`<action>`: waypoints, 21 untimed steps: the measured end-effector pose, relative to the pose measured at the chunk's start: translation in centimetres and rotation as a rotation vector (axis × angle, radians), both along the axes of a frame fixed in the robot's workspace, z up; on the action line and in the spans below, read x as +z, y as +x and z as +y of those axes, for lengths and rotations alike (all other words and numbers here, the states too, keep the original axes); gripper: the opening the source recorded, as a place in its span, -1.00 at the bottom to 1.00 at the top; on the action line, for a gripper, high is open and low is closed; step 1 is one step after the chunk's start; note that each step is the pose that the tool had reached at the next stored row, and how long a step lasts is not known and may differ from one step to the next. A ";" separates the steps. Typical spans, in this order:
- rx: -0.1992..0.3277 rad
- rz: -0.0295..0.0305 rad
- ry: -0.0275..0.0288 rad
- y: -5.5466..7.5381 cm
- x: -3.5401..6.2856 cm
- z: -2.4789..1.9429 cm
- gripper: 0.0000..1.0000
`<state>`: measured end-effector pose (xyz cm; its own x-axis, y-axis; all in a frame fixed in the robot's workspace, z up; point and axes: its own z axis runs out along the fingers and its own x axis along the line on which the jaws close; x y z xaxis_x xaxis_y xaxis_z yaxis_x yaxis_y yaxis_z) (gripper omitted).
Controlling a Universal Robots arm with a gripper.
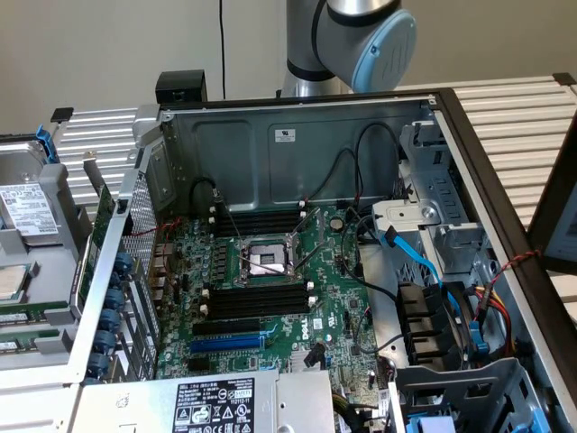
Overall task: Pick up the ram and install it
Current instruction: 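Pick up the ram and move it above insertion slot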
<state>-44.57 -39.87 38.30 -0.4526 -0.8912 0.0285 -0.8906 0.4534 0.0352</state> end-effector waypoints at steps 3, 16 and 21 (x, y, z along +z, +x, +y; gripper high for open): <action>0.069 -0.0063 0.0000 0.0 -0.11 0.00 -0.79; 0.252 -0.0262 0.0014 0.0 -0.43 0.00 -0.79; 0.342 -0.0280 0.0043 0.0 -0.53 0.00 -0.79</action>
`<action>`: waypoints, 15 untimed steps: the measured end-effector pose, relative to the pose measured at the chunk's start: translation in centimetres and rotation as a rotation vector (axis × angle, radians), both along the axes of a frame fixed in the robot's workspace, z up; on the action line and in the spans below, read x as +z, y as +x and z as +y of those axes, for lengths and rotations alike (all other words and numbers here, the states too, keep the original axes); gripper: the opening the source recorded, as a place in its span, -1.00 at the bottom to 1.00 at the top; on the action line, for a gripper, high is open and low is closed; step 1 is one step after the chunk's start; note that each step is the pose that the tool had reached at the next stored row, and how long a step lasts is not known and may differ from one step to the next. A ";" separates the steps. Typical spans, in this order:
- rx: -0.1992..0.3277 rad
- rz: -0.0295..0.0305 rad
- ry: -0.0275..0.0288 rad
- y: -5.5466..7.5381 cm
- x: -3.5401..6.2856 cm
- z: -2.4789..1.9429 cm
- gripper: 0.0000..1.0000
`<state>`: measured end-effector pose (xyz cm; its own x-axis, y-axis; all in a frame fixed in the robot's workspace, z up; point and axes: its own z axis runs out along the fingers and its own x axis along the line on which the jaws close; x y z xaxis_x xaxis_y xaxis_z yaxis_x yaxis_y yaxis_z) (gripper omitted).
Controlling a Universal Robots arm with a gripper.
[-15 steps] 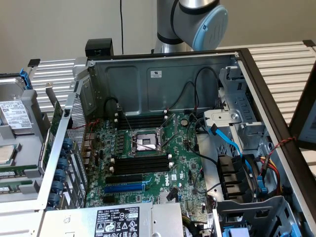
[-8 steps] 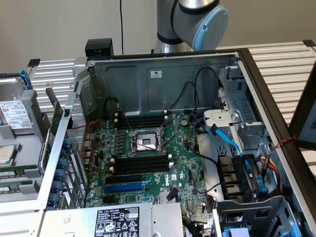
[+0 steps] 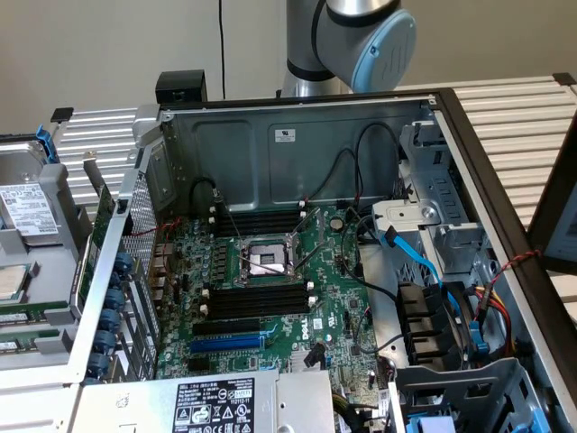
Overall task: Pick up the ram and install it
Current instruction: 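Pick up the ram and move it above insertion slot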
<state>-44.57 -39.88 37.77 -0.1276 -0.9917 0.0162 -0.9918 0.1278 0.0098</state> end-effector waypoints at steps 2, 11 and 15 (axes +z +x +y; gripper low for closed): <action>0.032 -0.0005 0.0001 0.0 -0.02 0.00 -0.79; 0.105 -0.0007 0.0019 0.0 -0.11 0.01 -0.79; 0.110 -0.0005 0.0017 -0.1 -0.58 0.02 -0.65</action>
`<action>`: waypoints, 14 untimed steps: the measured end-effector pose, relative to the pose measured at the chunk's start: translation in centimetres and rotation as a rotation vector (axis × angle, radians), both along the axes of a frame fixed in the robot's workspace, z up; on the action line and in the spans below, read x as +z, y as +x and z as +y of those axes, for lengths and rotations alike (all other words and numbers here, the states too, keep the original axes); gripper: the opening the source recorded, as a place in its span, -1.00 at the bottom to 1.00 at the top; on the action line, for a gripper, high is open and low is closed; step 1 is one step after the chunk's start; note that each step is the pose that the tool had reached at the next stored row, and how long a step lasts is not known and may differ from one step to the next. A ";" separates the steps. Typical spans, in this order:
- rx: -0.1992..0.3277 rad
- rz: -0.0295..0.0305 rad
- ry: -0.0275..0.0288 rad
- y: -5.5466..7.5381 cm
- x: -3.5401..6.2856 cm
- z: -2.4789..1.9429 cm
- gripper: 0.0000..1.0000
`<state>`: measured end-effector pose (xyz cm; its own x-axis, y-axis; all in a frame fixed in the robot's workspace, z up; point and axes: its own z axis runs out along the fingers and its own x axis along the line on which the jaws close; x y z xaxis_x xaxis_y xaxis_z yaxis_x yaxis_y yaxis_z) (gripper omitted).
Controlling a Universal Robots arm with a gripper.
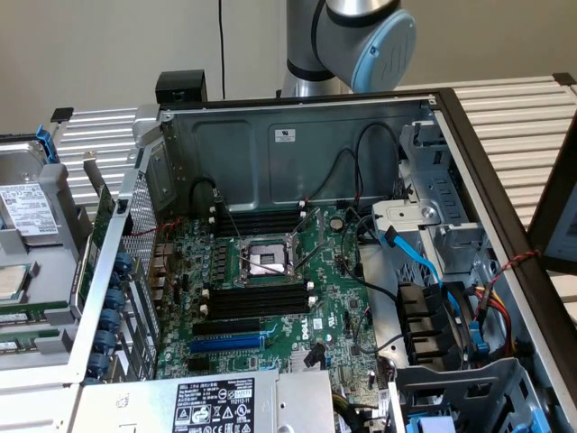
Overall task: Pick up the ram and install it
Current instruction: 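Pick up the ram and move it above insertion slot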
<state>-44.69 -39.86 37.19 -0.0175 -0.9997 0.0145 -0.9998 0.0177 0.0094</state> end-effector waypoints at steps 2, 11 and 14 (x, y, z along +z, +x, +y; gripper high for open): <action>0.005 0.0001 0.0000 0.0 -0.24 0.00 -0.52; 0.033 0.0000 0.0001 0.0 -1.88 0.01 -0.27; 0.035 0.0001 0.0000 -0.3 -2.41 0.01 -0.27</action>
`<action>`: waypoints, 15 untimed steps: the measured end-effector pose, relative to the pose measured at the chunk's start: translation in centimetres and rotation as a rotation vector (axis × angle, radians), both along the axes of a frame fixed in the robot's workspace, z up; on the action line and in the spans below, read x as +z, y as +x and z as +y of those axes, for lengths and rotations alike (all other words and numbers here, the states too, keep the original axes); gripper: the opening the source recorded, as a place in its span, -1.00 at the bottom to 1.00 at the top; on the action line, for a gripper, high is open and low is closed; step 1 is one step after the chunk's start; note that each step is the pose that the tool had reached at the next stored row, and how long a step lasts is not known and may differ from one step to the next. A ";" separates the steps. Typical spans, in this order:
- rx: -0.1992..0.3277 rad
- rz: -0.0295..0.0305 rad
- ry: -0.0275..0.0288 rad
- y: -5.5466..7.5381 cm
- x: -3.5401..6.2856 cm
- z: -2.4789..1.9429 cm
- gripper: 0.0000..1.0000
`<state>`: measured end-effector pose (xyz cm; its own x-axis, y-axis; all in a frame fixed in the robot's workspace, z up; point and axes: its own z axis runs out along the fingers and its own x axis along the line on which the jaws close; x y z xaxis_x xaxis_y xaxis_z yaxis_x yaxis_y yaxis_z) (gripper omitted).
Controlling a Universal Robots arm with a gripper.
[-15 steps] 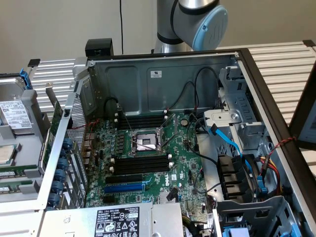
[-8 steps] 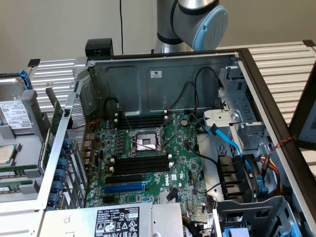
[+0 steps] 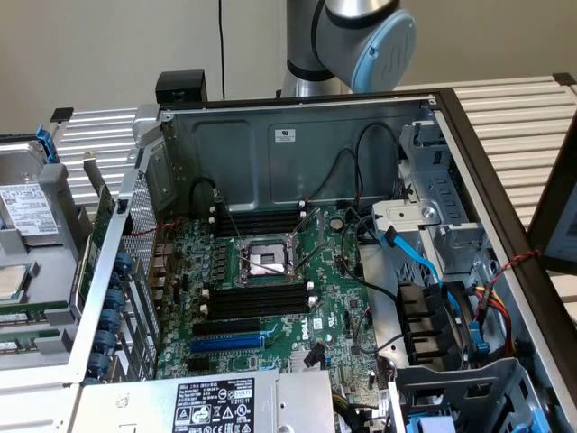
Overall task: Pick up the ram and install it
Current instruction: 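Pick up the ram and move it above insertion slot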
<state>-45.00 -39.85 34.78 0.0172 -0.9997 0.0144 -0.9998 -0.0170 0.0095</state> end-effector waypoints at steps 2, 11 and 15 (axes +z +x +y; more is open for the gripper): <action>0.000 -0.0003 0.0000 -0.4 -0.37 0.00 -0.27; 0.000 -0.0014 0.0000 -0.8 -2.01 -0.04 -0.27; 0.000 -0.0014 0.0001 -0.6 -2.73 -0.32 -0.27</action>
